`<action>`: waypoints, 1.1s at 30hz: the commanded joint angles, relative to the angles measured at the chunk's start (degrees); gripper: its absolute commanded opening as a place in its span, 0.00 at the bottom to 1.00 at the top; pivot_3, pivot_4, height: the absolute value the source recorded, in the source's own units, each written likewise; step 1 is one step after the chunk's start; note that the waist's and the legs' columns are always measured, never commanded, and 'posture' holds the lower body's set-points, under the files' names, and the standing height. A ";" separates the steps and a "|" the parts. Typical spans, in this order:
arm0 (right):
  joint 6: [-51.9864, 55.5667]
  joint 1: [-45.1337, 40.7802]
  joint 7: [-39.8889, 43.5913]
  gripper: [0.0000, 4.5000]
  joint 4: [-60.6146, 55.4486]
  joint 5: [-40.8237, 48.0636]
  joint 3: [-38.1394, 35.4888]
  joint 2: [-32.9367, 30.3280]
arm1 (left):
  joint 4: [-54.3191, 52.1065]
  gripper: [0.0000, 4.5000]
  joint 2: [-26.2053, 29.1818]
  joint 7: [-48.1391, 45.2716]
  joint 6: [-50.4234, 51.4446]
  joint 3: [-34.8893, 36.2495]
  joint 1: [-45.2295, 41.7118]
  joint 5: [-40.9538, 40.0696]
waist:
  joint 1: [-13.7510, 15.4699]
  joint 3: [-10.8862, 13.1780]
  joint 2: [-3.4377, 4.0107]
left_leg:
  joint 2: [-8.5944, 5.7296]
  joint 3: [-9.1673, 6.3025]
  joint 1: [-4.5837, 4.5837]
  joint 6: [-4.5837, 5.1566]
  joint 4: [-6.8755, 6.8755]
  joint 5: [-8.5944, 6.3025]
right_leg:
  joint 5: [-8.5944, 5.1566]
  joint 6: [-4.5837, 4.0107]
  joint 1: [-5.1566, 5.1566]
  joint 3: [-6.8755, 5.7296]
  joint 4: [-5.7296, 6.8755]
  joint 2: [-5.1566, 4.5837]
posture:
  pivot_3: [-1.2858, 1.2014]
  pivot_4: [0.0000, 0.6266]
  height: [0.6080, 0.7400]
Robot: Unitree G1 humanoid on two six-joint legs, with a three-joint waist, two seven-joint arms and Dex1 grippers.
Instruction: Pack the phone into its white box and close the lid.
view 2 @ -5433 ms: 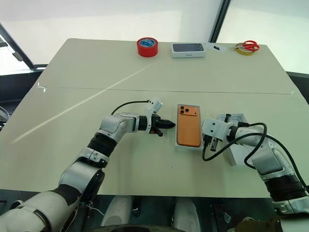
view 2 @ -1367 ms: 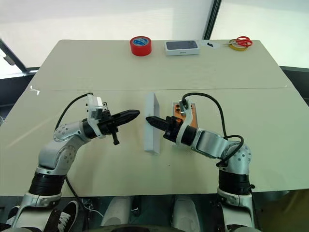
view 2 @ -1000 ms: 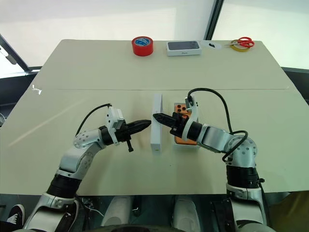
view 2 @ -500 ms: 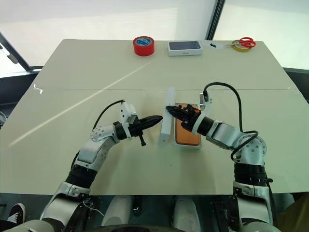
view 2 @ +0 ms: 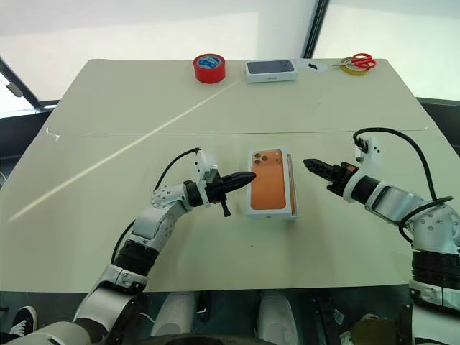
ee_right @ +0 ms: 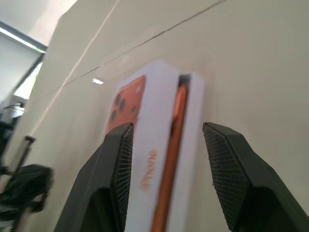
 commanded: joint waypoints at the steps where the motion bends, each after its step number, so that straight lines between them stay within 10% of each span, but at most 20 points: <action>1: -14.28 1.61 6.61 0.53 -8.35 -17.37 6.38 -1.47 | -0.64 0.00 2.54 1.19 0.33 3.40 -1.30 -0.24 | 0.07 0.01 0.02 | 0.00 0.01 -0.02 0.00 -0.02 0.00 | 0.00 0.00 -0.04 0.01 0.01 0.00 | 0.52 0.24 1.00; 7: -26.56 6.36 9.45 0.01 -10.48 -35.20 12.23 -0.73 | 2.82 0.00 6.99 2.44 1.71 3.79 -4.38 2.68 | 0.64 0.02 0.00 | -0.09 0.00 -0.07 0.00 0.04 0.00 | -0.05 0.09 0.02 0.01 -0.05 -0.06 | 0.52 0.24 1.00; 33: -27.15 7.52 13.81 0.01 -10.59 -48.69 10.89 2.63 | 12.31 0.00 -1.55 0.08 -5.96 -3.62 -9.32 10.88 | 1.70 0.02 0.01 | -0.09 -0.04 -0.02 0.09 0.17 -0.06 | -0.05 0.09 0.24 -0.06 -0.19 -0.08 | 0.52 0.24 1.00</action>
